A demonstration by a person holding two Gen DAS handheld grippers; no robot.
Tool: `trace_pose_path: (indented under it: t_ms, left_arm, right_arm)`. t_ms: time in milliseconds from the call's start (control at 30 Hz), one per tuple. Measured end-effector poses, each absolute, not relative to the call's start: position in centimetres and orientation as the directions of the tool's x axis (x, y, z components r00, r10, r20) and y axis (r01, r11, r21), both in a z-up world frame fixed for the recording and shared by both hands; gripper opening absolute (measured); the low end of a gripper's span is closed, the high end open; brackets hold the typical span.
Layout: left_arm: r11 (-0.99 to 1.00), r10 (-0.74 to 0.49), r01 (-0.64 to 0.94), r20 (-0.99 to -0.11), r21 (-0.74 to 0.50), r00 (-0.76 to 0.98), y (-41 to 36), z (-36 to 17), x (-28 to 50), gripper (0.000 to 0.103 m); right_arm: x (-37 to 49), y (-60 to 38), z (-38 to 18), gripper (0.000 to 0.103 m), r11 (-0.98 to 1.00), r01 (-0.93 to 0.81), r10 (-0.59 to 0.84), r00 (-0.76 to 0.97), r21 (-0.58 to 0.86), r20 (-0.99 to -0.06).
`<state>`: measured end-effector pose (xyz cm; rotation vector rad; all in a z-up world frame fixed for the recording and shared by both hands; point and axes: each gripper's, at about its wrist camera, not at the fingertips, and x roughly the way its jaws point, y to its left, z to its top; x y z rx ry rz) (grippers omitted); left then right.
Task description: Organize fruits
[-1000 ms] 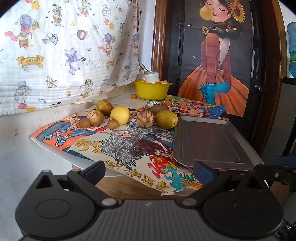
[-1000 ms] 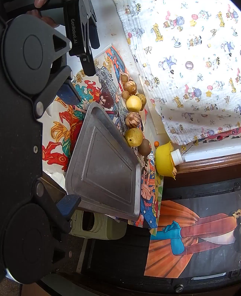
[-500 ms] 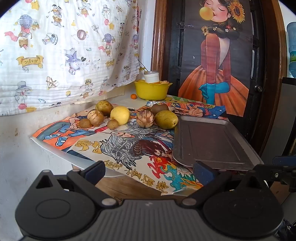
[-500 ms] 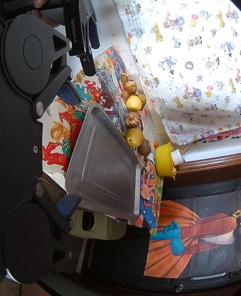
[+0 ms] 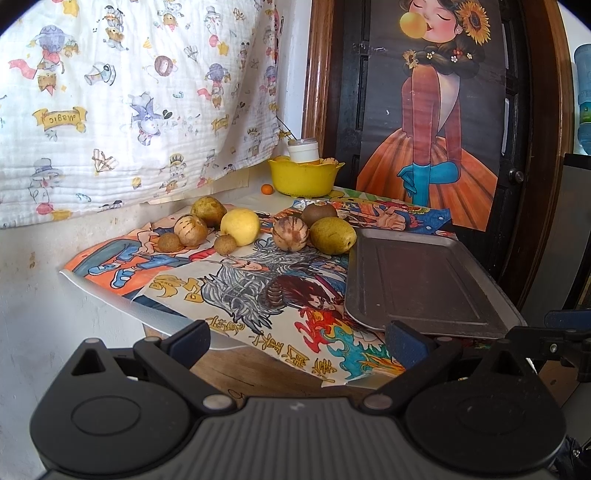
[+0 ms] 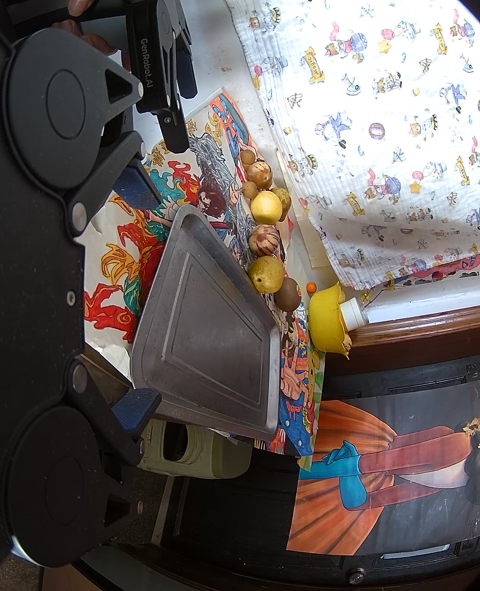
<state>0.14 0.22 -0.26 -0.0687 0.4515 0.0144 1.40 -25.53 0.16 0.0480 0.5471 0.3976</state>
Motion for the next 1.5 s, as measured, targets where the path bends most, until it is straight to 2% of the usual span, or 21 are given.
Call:
trace_pose_path:
  t_ms: [1500]
  left_arm:
    - [0.995, 0.028, -0.067, -0.450, -0.070, 0.892, 1.0, -0.1, 0.7, 0.103]
  right_arm:
    - [2.5, -25.2, 1.0, 0.103, 0.915, -0.384, 0.394, 0.777, 0.126, -0.491]
